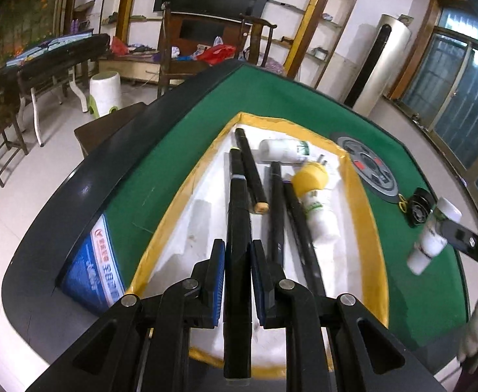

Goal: Organize rigid objects
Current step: 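Open both grippers to drop the marker and white bottle into the tray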

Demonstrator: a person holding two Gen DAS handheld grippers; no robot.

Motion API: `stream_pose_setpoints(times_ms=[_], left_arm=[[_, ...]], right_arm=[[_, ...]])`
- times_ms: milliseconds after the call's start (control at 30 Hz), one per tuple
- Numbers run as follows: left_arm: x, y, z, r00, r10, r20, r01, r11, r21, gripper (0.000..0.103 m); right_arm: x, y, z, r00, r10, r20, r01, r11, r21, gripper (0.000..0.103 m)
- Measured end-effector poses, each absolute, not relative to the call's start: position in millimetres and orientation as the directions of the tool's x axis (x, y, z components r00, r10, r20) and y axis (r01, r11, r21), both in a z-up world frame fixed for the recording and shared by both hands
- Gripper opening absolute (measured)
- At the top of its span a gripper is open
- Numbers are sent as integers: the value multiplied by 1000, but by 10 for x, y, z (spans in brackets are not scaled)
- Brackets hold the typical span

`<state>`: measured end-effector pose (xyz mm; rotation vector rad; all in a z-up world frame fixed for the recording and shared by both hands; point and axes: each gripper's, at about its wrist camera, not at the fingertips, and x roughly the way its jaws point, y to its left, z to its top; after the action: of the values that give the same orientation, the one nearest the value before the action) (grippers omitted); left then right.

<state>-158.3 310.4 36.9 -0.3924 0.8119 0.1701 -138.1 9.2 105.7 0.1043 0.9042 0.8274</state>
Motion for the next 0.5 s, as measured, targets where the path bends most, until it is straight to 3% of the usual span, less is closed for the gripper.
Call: stream_pose_setpoints(times_ms=[267,500], left_arm=[[-1331,3314,214,641,25,-767,-341,905,-256,15],[-1403,3411,213,671,-34,-740,-319,888,-330,17]], right_arm=[[-1414,536,935,274,679,-682,-621,666,414,38],[-1301,731,901,262,664,-700,-600,680,421,37]])
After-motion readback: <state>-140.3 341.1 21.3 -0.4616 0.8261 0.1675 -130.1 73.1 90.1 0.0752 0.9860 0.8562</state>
